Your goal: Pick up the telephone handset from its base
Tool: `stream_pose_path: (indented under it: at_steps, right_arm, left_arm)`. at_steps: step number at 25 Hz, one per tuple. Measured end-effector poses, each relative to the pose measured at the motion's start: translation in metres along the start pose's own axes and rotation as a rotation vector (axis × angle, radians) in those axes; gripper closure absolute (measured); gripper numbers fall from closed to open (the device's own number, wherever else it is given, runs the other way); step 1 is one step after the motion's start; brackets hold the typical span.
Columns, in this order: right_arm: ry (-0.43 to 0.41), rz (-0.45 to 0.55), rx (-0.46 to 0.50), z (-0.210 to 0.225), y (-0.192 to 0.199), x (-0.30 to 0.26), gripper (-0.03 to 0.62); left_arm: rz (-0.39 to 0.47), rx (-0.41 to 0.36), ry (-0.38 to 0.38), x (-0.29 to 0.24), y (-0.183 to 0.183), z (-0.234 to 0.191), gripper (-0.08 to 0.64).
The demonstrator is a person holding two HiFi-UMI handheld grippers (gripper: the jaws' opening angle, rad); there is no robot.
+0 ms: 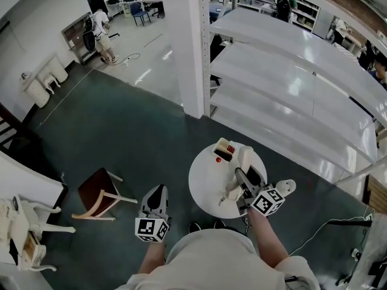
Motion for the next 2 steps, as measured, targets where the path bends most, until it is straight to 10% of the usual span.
stream_pose_path:
  at_steps: [2]
  right_arm:
    - [0.002, -0.003, 0.0, 0.0004, 0.0, 0.0009, 0.368]
  left_arm:
    - [0.0, -0.001, 0.001, -0.0005, -0.0007, 0.0002, 0.538]
Point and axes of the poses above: the fingertips, and each gripper's own axes: x backward along the fingers, z to its right, y out of its underside, the point moved 4 cm from there along x, backward along the fingers, and after that the axes turned 2 degrees about -x, right-handed, at the moved point
